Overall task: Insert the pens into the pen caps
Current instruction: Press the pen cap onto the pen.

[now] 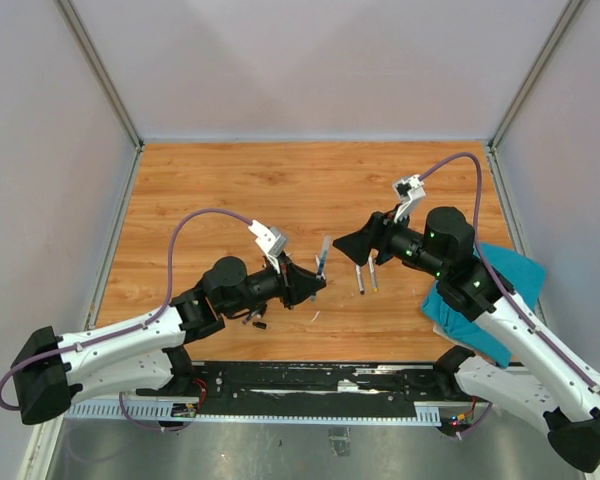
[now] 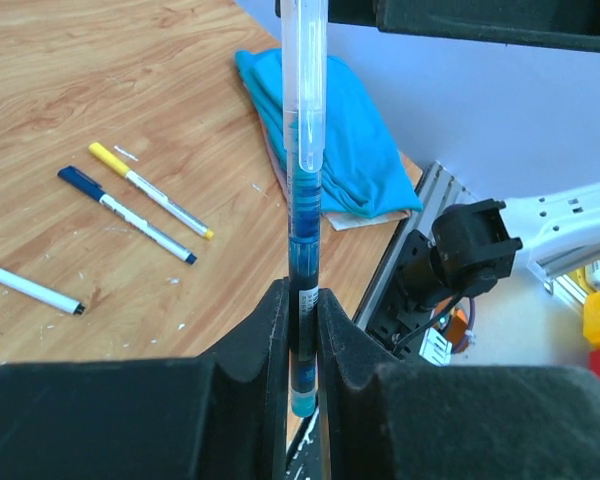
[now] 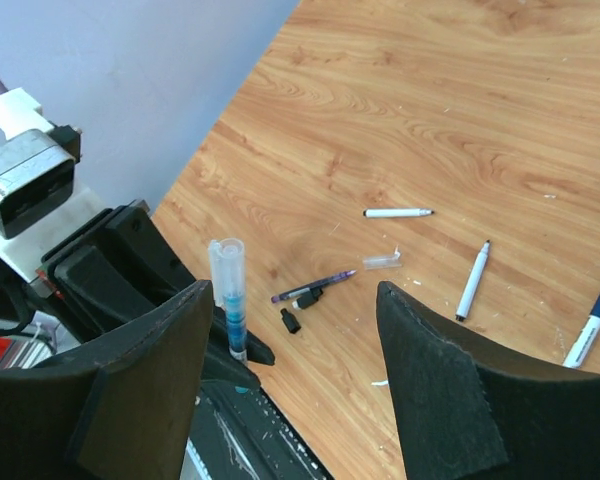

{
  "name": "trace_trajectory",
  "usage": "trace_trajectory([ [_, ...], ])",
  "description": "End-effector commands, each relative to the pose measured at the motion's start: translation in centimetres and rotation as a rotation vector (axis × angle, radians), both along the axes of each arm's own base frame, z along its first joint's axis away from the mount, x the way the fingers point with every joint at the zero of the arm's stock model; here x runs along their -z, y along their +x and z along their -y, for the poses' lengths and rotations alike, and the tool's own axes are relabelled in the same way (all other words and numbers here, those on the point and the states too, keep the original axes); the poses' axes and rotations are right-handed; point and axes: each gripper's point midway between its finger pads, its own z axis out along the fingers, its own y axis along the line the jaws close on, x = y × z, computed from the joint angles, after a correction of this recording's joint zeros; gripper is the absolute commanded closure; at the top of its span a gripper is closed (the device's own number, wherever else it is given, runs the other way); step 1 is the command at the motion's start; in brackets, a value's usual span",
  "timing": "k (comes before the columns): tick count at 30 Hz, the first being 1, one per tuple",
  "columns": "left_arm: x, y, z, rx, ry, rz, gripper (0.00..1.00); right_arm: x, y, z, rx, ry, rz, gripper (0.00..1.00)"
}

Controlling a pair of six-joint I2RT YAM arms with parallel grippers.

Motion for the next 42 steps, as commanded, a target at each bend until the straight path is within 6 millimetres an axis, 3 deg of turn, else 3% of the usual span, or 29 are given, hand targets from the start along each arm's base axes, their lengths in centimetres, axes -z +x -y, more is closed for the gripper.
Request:
trace_trajectory([
  [1, -0.3, -0.1, 0.6, 0.021, 0.02, 0.006, 1.0, -1.7, -1.4, -1.2, -0.091, 0.052, 0.022, 0.34],
  [6, 0.1, 0.5, 1.3, 0.017, 0.075, -0.018, 1.0, -2.4, -1.4, -2.0, -0.118, 0.12, 0.041, 0.33],
  [21, -0.7, 0.3, 1.3, 0.025, 0.052, -0.001, 1.0, -0.5, -0.6, -3.0, -0.12, 0.13, -0.019, 0.35],
  [34, -1.2, 0.1, 1.4, 0.043, 0.042, 0.011, 1.0, -0.1, -0.8, -3.7, -0.152, 0.14, -0.027, 0.65],
  [42, -1.7, 0.2, 1.3, 0.035, 0.033, 0.023, 0.99, 0.8, -1.1, -4.0, -0.163, 0.13, -0.043, 0.72],
])
